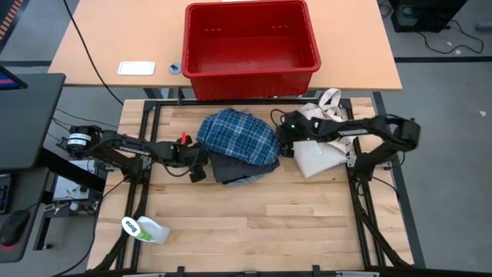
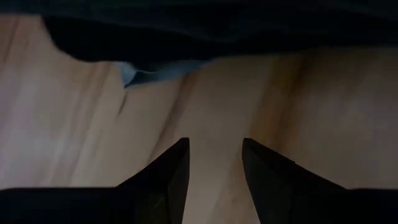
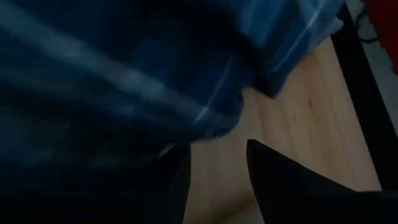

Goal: Fold Laundry from Bin
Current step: Put clothes including shirts and shorts into the red laundry organizer

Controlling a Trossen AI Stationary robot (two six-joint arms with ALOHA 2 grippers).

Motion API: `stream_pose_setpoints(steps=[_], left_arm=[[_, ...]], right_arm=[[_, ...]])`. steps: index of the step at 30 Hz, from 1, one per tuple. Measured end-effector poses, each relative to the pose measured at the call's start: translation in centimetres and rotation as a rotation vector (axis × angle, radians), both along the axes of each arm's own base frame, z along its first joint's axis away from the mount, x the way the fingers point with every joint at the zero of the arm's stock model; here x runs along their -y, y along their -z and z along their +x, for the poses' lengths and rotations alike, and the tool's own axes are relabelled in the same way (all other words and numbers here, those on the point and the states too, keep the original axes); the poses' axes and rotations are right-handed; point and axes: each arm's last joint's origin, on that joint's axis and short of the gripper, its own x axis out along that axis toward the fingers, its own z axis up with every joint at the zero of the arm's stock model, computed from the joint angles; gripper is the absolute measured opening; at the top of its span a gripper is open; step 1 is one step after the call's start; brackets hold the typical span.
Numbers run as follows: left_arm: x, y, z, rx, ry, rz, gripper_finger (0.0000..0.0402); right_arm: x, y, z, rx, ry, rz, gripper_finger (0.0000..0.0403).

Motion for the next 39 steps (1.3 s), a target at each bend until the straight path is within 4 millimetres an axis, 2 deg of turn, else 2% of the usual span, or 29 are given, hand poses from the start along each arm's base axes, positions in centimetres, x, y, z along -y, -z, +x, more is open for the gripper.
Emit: stream_pose_setpoints(steps=[5,10,14,18,25,31,35,39], left_arm=[[-0.8,0.8,0.3,0.121,-0.043,-0.040,0.0153],[-1.3,2.2,1.5,0.157,0.008,-0.086,0.0153],[-1.7,3.6,2.9,0.182,0.067,-0.083,0.0153],[-1.9,3.8,3.9,0.249,0.116,-0.033,0.0153],[-2.6,3.4,4.5,0.315,0.185,0.016,0.0153],[-3.1,2.3,5.3,0.418,0.231,0.102,0.0153],[-3.5,0.7,5.3,0.467,0.277,0.183,0.0153],[-4.7,-0.6,5.2,0.527,0.269,0.241,0.0153]], right_arm=[[1.5,3.0,1.8,0.006,-0.034,0.065,0.0160],[1.2,4.7,4.7,0.025,-0.093,0.132,0.0160],[0.8,5.5,7.0,0.029,-0.143,0.147,0.0160],[0.5,5.9,8.5,0.034,-0.166,0.151,0.0160],[0.6,5.4,9.0,0.161,-0.246,0.261,0.0160],[0.6,4.6,9.2,0.214,-0.275,0.253,0.0152],[0.7,2.1,8.7,0.251,-0.286,0.230,0.0143],[1.0,-1.0,7.9,0.313,-0.275,0.187,0.0140]])
